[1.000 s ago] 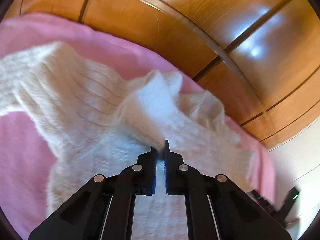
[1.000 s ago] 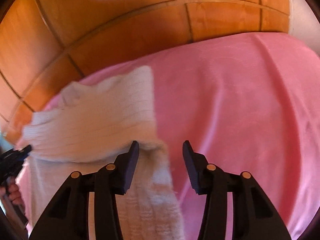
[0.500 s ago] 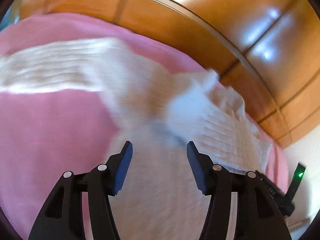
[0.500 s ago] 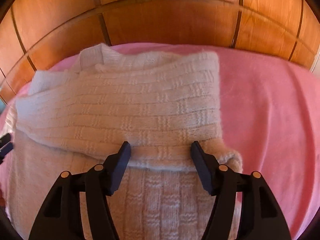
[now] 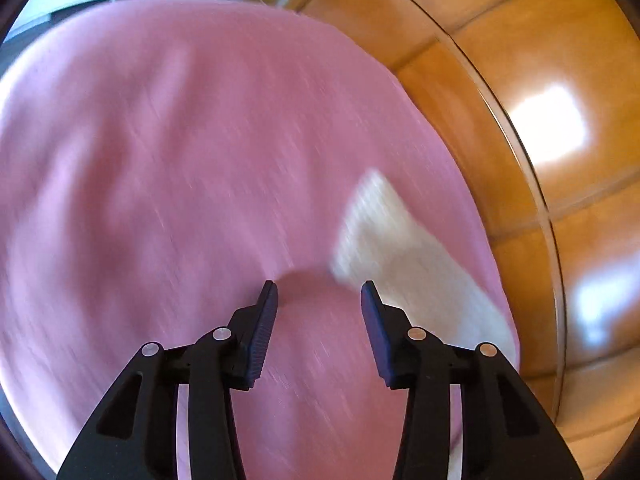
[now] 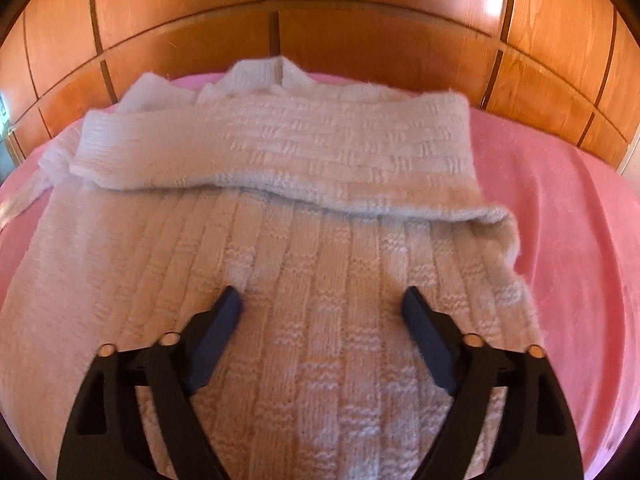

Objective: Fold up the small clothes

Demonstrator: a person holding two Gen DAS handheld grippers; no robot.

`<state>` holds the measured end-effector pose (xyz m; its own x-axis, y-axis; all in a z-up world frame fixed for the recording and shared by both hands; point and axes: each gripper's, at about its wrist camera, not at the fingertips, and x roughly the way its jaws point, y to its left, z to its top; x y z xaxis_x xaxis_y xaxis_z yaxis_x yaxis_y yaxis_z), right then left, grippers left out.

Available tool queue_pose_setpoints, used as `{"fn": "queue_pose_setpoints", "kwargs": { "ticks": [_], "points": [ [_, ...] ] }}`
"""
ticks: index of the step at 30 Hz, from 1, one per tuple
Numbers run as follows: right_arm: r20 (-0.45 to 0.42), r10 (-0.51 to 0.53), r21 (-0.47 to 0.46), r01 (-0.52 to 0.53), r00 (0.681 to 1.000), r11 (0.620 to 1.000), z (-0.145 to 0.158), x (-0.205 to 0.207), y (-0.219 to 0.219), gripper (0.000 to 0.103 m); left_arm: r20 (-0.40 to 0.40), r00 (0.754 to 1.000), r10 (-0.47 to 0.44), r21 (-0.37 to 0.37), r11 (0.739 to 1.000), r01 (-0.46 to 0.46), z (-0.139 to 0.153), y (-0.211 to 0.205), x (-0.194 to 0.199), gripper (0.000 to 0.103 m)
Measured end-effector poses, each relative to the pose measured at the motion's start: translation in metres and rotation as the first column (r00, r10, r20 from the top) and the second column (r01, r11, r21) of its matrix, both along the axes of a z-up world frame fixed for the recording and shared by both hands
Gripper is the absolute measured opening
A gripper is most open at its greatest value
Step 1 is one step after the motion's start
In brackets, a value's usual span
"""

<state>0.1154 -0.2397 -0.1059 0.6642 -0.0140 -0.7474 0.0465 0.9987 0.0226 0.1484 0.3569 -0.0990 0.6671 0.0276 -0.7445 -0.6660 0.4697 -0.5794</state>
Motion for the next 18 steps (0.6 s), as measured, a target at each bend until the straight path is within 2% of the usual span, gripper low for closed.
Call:
{"fn": "queue_pose_setpoints", "kwargs": {
  "ticks": [3, 7, 11, 12, 13, 15, 18],
  "points": [
    [-0.027, 0.004, 0.072, -0.002, 1.0, 0.997, -0.004, 0.008, -0.009, 0.1, 0.013, 1.0, 0.003, -0.029, 1.0, -0.003, -0.003, 0.012, 0.007, 0.043],
    [-0.041, 0.017, 0.067, -0.015, 0.999, 0.998, -0.006, 0.014, -0.003, 0.101, 0.024, 0.999, -0.027, -0.03, 0.999, 0.028, -0.002, 0.003, 0.027, 0.043],
    [-0.025, 0.019, 0.062, -0.017, 1.0, 0.998, -0.006, 0.017, -0.003, 0.101, -0.026, 0.999, -0.031, -0.002, 1.0, 0.031, -0.004, -0.001, 0.048, 0.043],
    [-0.019, 0.02, 0.067, -0.019, 1.0, 0.998, -0.006, 0.017, -0.003, 0.101, -0.041, 0.998, -0.045, 0.013, 0.999, 0.046, -0.002, -0.004, 0.054, 0.032],
    [-0.017, 0.021, 0.069, -0.02, 1.0, 0.997, -0.006, 0.015, -0.004, 0.101, -0.048, 0.997, -0.066, 0.024, 0.997, 0.067, -0.002, -0.006, 0.059, 0.005],
    [-0.016, 0.021, 0.064, -0.02, 1.0, 0.998, -0.006, 0.014, -0.004, 0.101, -0.046, 0.994, -0.096, 0.049, 0.994, 0.098, 0.006, -0.013, 0.067, 0.005],
    [-0.012, 0.02, 0.067, -0.019, 1.0, 0.998, -0.005, 0.007, -0.008, 0.101, 0.036, 0.987, -0.159, 0.089, 0.984, 0.155, 0.039, -0.03, 0.069, 0.005]
  ]
}}
